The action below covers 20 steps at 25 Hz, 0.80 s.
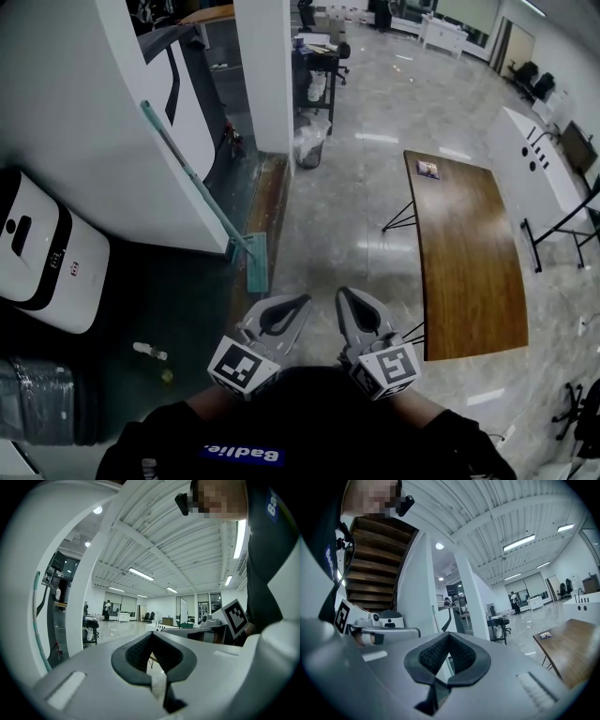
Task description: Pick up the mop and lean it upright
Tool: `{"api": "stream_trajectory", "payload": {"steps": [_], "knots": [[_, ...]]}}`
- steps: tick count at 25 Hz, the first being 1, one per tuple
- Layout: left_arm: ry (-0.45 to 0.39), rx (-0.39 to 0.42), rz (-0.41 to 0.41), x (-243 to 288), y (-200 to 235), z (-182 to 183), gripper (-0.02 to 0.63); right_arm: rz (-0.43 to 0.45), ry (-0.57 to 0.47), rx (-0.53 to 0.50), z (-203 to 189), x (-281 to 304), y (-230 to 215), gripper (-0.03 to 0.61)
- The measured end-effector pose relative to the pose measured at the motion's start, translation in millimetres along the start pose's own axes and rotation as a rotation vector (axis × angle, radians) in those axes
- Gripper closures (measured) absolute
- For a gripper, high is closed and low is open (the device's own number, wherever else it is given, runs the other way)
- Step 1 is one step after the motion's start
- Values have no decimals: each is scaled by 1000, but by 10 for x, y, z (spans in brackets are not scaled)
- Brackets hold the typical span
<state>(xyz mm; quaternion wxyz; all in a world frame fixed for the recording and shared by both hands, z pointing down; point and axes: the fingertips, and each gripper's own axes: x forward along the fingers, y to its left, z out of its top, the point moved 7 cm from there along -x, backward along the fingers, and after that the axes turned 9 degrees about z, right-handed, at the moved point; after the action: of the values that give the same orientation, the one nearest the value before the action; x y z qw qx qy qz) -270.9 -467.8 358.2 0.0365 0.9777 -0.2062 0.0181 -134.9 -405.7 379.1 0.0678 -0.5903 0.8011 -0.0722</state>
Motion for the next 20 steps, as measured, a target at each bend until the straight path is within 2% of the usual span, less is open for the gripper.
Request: {"api": "stream_trajectory", "payload": {"steps": [5, 20], "knots": [[-4, 27, -7, -18, 2, -87, 594, 1, 6, 3, 14, -5, 23, 575], [-16, 5, -22, -44, 28, -59, 594, -25, 14, -3, -48, 6, 52, 575]]}}
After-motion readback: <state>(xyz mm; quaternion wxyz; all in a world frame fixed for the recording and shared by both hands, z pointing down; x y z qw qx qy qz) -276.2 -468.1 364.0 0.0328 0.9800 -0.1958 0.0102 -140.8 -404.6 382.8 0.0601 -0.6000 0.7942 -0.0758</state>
